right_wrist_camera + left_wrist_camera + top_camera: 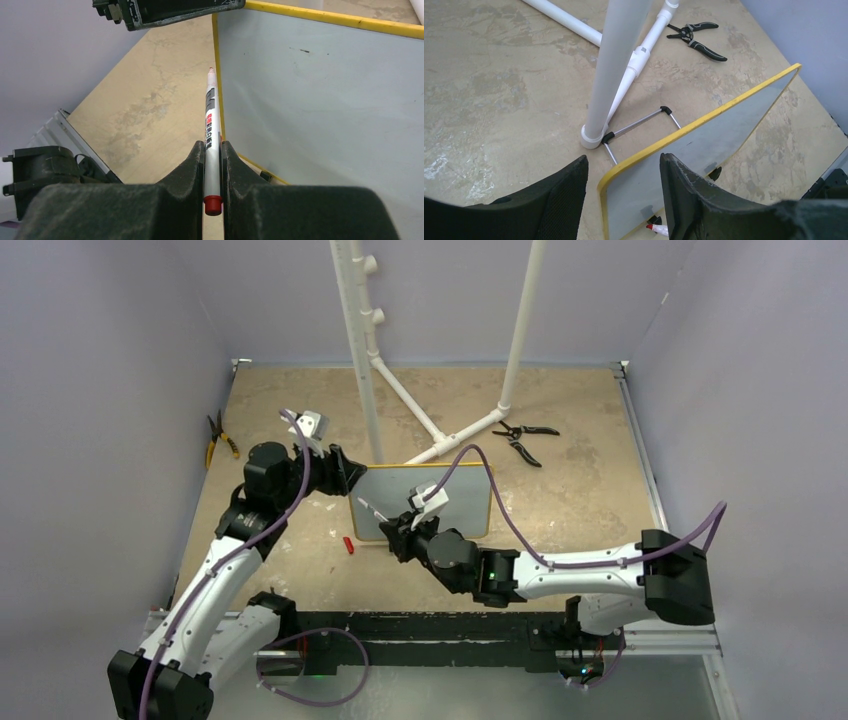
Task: Write a sentence on the whiteboard
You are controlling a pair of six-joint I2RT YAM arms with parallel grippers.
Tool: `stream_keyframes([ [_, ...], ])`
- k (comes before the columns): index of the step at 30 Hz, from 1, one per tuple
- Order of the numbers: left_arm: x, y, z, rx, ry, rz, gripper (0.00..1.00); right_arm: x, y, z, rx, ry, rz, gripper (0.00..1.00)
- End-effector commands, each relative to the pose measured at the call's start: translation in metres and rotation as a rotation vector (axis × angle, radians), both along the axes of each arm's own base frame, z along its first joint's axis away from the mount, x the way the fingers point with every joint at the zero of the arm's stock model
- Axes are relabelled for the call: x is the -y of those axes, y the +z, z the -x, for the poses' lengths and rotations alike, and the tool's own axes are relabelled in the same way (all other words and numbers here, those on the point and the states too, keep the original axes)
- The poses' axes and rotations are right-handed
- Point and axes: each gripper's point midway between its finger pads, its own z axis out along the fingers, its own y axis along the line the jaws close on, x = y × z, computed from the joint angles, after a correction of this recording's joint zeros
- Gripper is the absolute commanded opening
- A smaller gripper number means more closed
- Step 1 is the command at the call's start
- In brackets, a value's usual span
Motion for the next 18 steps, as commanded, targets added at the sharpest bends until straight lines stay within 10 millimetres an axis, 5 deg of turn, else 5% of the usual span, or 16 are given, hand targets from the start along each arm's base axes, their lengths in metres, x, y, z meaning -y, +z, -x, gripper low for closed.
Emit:
stream_keyframes([
  [1,0.004,0.003,-0.003,0.016,-0.016,0.024,0.52,-0.005,0.033,-0.013,0.045,-0.037,-0.071,0.00],
  [18,0.008,-0.003,-0.003,-0.008,-0.041,0.030,0.44,-0.013,0.044,-0.039,0.097,-0.029,-0.098,0.00],
])
